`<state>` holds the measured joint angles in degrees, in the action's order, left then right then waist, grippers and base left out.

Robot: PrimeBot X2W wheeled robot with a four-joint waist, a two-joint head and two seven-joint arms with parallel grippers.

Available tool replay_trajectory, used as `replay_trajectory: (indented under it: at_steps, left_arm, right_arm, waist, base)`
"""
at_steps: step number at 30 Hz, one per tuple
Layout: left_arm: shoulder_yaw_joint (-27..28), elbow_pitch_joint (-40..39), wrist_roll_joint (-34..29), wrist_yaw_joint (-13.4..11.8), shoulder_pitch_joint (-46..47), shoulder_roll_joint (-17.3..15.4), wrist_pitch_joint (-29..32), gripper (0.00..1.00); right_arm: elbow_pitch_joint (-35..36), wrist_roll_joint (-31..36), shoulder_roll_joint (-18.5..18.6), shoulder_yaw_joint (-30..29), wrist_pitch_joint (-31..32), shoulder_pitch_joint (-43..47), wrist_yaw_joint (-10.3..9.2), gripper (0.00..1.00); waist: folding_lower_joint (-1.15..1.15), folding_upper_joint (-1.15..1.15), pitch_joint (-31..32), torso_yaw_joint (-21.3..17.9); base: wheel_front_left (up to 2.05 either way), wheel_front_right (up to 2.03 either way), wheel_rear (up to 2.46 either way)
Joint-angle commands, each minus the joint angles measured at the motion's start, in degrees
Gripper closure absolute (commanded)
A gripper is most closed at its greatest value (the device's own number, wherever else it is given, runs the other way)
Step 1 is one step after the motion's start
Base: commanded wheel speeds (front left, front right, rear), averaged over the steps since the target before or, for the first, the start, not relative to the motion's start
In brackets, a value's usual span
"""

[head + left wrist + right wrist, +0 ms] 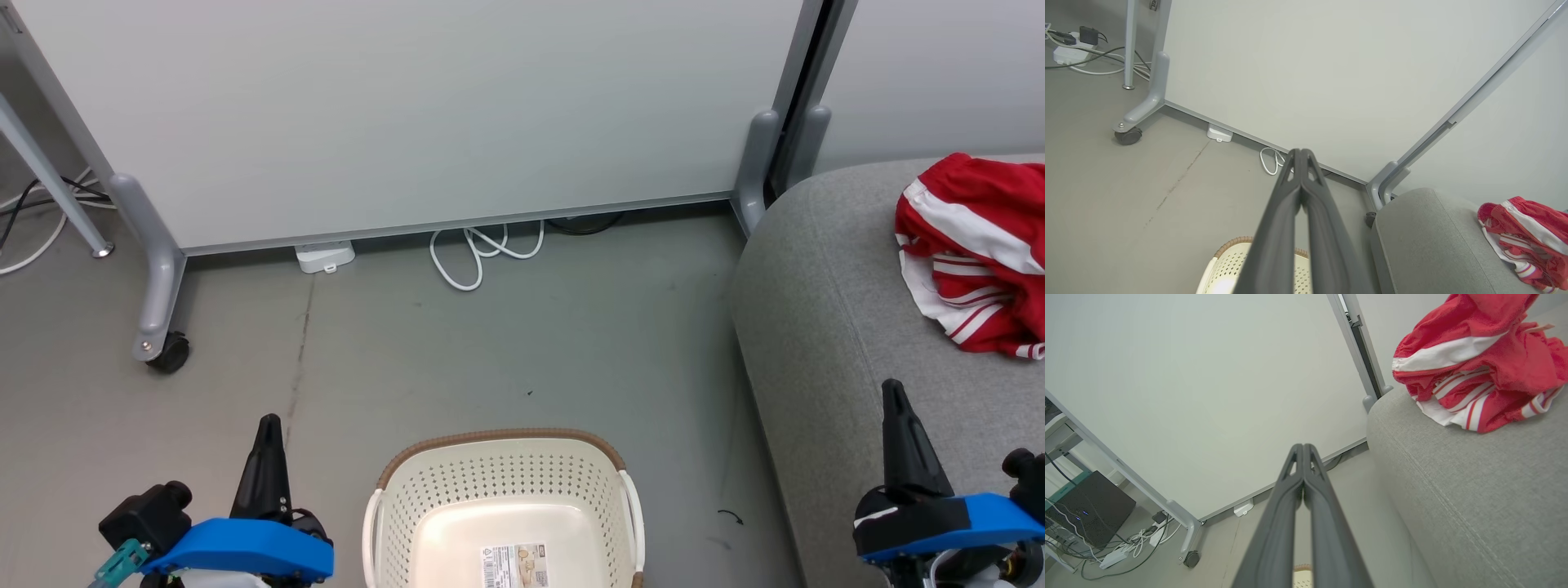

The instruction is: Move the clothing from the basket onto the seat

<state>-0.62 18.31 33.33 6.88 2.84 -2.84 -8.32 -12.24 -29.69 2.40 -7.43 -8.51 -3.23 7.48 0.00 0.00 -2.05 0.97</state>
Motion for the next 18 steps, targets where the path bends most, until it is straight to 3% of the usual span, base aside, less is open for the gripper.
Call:
replay_trajectory:
  at_steps: [1, 18]
  left_arm:
    - [0.51, -1.13, 1.85, 0.21, 1.84, -0.06, 0.36, 1.0]
    - [2.16, -1.98, 15.79, 0.34, 2.34, -0.06, 3.9, 1.0]
  right_arm:
    - [0.64, -2.11, 0.32, 0.06, 0.45, -1.3, 0.0, 1.0]
    - [0.09, -16.88, 0.4, 0.28, 4.01, -1.88, 0.01, 1.0]
  waist:
    - [0.0, 0.0, 0.02, -0.01]
    - [0.0, 0.0, 0.34, -0.17]
  base:
    - [0.0, 0.0, 0.0]
    - [0.0, 0.0, 0.0]
